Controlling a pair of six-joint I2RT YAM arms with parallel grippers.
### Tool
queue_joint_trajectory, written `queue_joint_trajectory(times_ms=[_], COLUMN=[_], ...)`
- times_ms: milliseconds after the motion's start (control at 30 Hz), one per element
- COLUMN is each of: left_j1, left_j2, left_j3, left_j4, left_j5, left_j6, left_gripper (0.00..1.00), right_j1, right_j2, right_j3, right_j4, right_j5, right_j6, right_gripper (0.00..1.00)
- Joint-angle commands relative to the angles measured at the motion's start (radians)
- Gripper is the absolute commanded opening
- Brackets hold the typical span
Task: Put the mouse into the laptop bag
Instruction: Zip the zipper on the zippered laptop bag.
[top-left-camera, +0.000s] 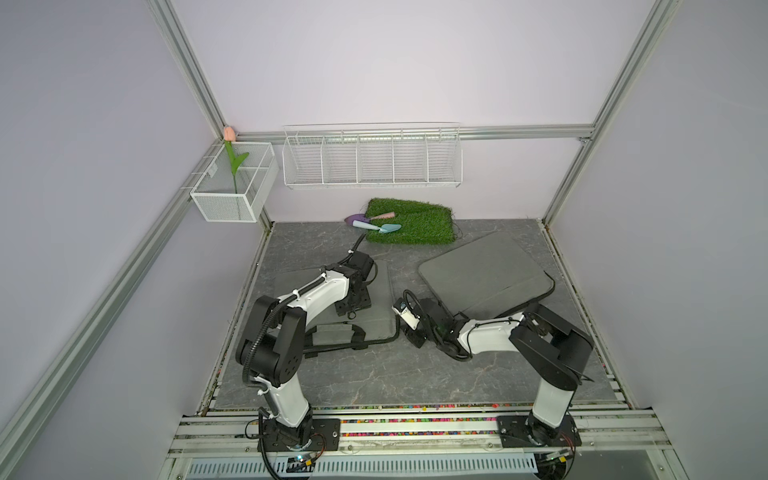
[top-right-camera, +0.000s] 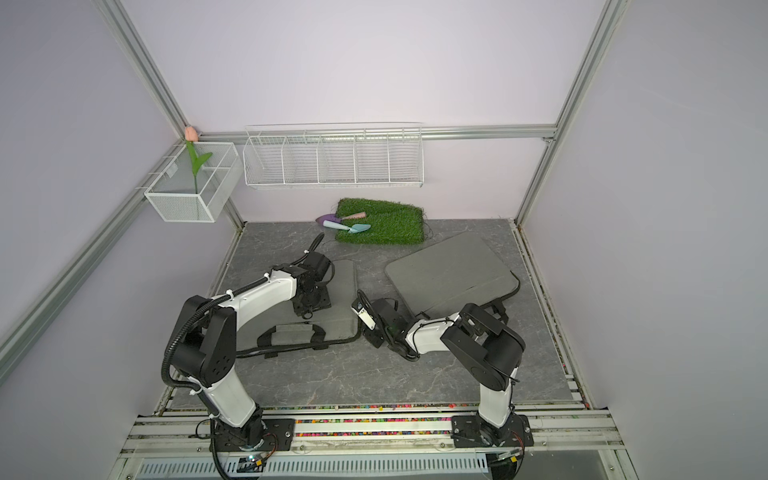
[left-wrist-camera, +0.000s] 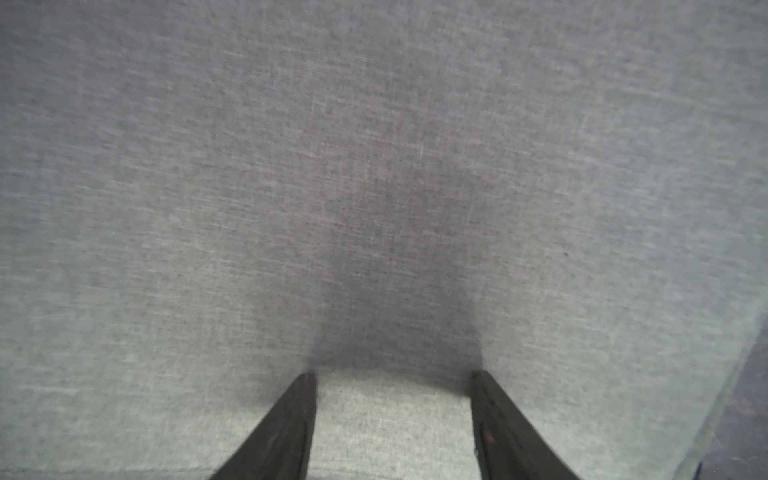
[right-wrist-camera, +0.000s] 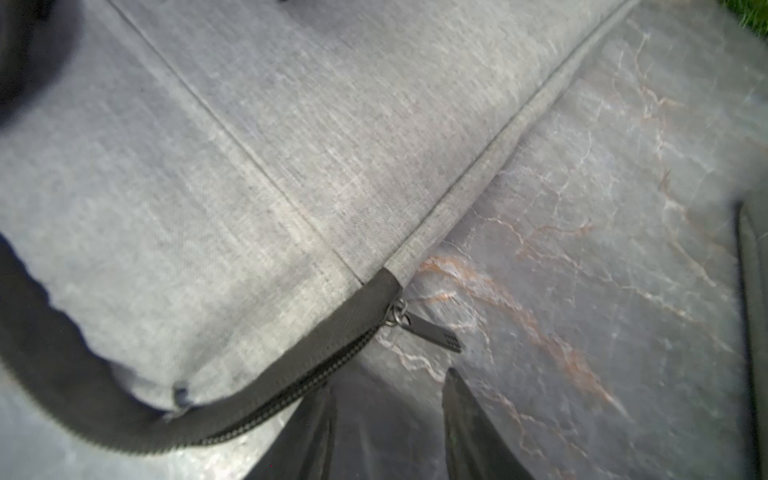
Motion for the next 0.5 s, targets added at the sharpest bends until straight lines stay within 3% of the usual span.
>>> queue_joint_trajectory(times_ms=[0,200,467], left_j1=[0.003,0.008,0.016], left_j2=[0.005,0.001,-0.002], left_j3=[0.021,0.015,0.010], left_j4=[-0.034,-0.035,-0.031], left_j5=[-0.017,-0.012,-0.005], left_j6=[0.019,0.014,0.013], left_gripper=[0.60,0.60,0.59], right_j1=[-0.011,-0.029,-0.114], right_j2=[0.023,0.040,0.059], right_j3=[-0.001,-0.040,0.104], right_j4=[0.042,0.080,-0.160], right_j5=[0.034,0.020,-0.277], right_j6=[-0.132,-0.269,-0.283], right_gripper=[0.42,0.38,0.40])
